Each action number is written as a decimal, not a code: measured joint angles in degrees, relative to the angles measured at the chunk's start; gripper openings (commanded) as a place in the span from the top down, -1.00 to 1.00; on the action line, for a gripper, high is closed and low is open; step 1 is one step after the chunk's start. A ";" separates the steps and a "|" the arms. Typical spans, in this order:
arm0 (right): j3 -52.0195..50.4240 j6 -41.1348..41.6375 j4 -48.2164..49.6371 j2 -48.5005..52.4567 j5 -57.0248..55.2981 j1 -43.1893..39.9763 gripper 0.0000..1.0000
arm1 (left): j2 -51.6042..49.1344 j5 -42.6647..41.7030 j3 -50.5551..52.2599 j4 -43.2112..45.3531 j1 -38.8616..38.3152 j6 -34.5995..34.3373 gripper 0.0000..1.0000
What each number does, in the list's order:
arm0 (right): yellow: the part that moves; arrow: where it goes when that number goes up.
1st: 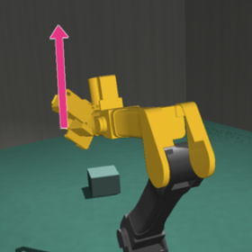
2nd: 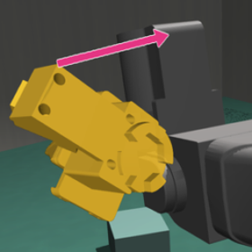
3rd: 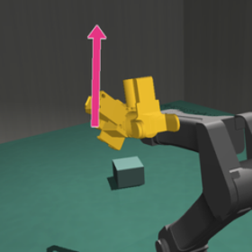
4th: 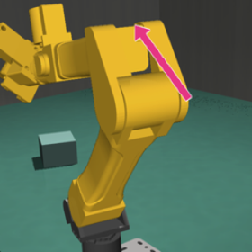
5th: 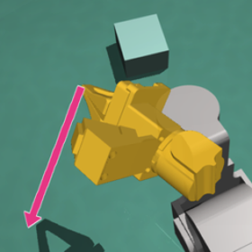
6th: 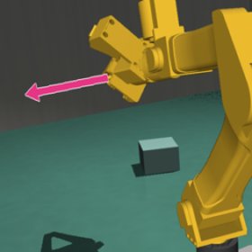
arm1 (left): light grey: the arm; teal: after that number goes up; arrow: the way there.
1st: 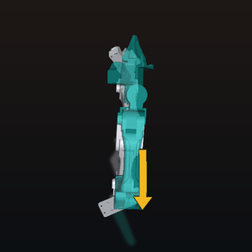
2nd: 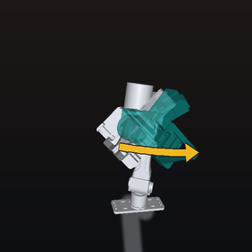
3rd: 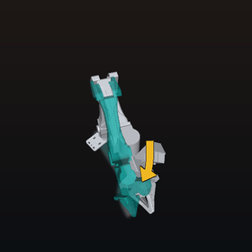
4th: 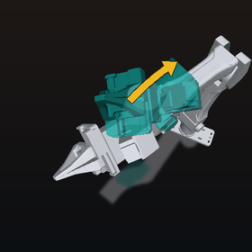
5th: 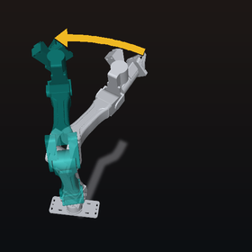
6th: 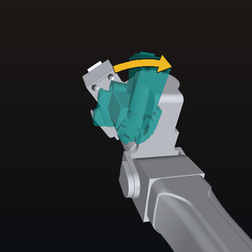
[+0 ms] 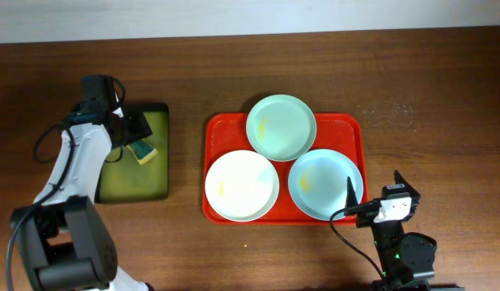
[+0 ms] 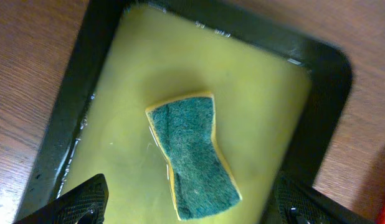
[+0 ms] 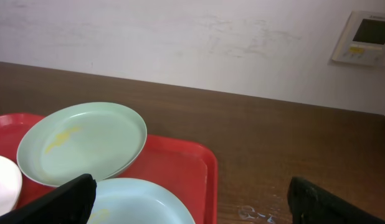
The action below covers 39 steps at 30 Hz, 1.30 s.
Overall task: Clean dirty plates on tray and stack at the side
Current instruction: 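Lower the left gripper and grasp the green-yellow sponge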
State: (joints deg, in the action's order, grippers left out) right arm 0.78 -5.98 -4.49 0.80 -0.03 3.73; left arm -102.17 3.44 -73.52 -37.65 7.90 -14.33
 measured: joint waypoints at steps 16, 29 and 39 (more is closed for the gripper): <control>0.00 0.02 0.00 0.00 0.00 0.00 -0.97 | -9.38 0.00 0.00 3.52 0.00 -2.40 -0.56; 0.00 0.04 0.00 0.00 0.00 0.00 -0.97 | -12.24 1.01 -0.02 4.68 0.33 -3.26 1.00; 0.00 0.02 0.00 0.00 0.00 0.00 -0.97 | -12.24 1.01 -0.17 4.04 0.44 -3.02 -0.79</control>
State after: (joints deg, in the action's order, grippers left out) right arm 0.78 -5.96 -4.49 0.80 -0.03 3.73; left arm -114.41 4.45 -73.69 -33.61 8.34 -17.34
